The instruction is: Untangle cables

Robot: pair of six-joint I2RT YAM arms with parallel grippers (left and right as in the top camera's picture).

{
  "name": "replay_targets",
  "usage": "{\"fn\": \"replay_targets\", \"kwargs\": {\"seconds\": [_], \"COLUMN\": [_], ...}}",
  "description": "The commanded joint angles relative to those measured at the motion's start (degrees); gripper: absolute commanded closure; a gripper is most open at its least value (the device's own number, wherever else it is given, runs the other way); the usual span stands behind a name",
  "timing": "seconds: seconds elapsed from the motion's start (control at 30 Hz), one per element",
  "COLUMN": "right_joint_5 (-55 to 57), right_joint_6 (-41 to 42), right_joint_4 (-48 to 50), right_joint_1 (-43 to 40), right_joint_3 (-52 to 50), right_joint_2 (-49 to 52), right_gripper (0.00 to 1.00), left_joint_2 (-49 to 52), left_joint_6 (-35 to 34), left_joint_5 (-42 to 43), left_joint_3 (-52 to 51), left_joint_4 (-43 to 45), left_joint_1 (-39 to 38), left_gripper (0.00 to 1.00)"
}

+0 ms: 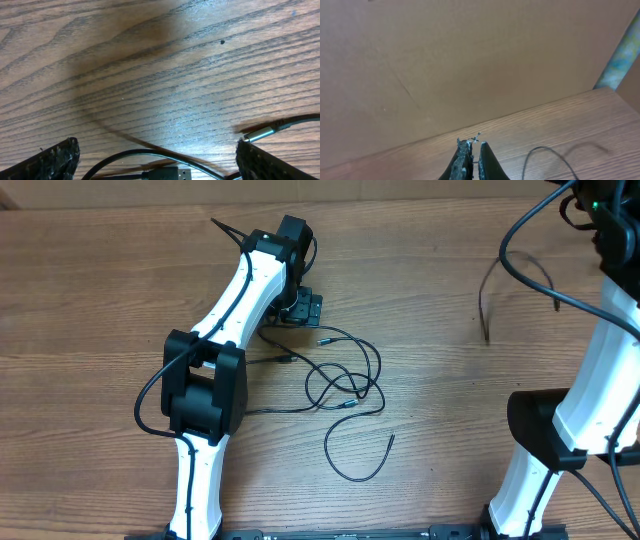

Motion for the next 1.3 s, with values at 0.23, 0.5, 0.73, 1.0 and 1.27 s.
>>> {"fn": "replay_targets", "kwargs": {"seconds": [0.23,0.5,0.73,1.0,1.27], "right_joint_5": [0.55,-0.79,-8.17,-10.45,-20.41], "right_joint_6": [2.01,2.01,1.55,1.53,-2.16], "right_joint_4": [-1.11,-9.4,-9.14,-2.62,10.14], "right_joint_1": [-0.46,-0.48,-0.48,-0.48,-0.48], "right_joint_3": [0.33,-1.75,-14.78,-36.44,-56.78], "right_joint_2": [0.68,2.56,3.45,3.5,3.5], "right_gripper": [0.96,0.69,0.04,0.0,0.0], "left_joint_2": [0.24,0.24,0.24,0.24,0.24], "left_joint_6": [-0.81,-0.81,-0.81,-0.81,-0.81], "left_joint_5": [0.48,0.48,0.48,0.48,0.48], "left_joint_3": [0.72,0.72,0.72,0.72,0.7], "left_joint_4": [-0.17,-0.15,-0.15,-0.15,-0.15], "left_joint_1": [0.22,0.22,0.22,0.22,0.22], "left_gripper": [0.0,0.0,0.0,0.0,0.0]}}
